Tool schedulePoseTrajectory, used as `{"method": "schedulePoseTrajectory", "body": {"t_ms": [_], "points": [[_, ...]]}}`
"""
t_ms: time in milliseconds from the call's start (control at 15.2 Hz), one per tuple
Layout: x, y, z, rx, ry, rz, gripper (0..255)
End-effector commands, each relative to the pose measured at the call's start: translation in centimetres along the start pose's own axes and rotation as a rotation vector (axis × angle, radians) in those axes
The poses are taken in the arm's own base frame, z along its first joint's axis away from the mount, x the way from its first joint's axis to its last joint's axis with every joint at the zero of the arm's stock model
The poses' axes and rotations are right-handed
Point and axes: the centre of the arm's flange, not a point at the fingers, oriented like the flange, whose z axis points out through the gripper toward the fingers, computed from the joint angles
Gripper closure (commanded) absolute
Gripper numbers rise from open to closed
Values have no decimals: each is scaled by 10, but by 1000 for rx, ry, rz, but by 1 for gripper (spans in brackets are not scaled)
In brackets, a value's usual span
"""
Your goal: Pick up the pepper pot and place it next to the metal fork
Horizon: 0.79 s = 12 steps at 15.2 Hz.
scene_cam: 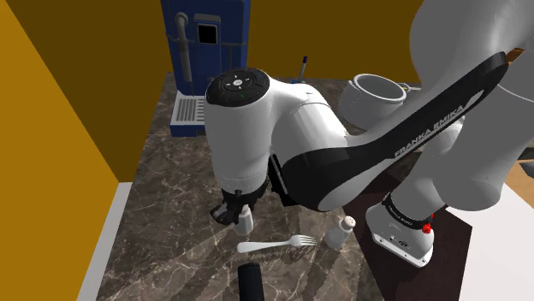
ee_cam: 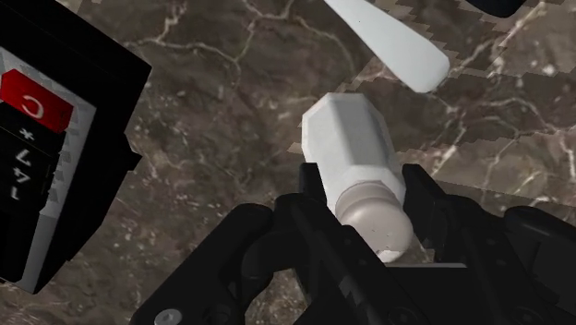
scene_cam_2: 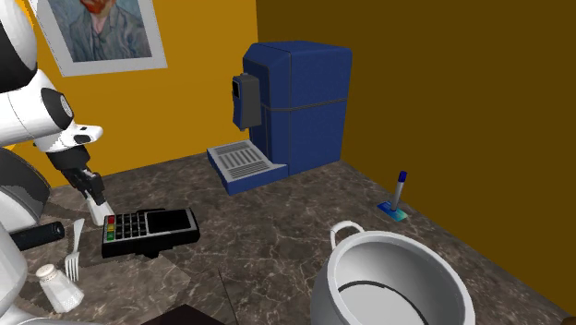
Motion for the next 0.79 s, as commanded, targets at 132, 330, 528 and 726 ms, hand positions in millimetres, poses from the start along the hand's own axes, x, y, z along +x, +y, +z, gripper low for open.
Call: {"method": "schedulePoseTrajectory", "body": {"t_ms": [132, 330, 528, 726], "points": [[0, 0, 0, 0, 0, 0, 255], [0, 0, 0, 0, 0, 0, 0], [0, 0, 0, 0, 0, 0, 0], [0, 0, -39, 0, 0, 0, 0]]}}
